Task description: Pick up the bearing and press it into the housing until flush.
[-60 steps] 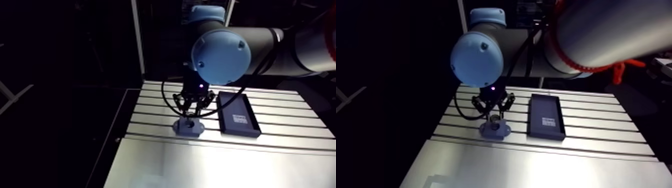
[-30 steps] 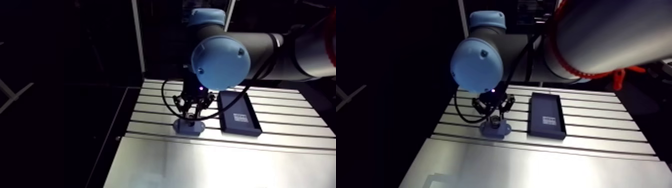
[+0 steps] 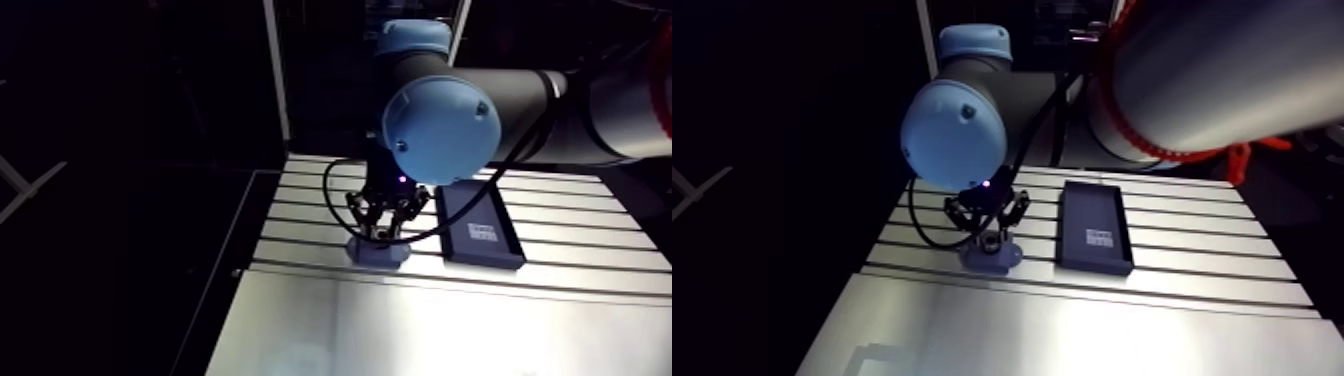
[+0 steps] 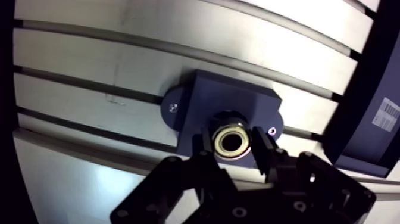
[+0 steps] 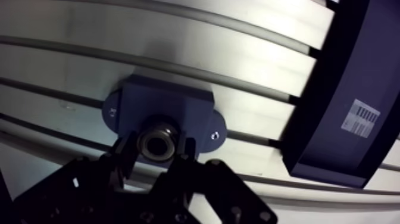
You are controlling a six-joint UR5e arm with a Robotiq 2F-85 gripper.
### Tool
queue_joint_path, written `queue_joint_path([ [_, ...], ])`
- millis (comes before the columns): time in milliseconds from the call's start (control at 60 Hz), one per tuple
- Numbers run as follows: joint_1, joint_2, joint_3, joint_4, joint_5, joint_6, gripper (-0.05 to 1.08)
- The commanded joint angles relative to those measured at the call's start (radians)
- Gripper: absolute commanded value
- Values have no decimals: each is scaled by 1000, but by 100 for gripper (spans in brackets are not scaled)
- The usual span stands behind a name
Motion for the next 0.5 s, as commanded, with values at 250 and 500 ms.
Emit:
queue_joint_path([
  [250,1,8,1,0,0,-1,61],
  [500,1,16,1,-36,0,-4,61],
])
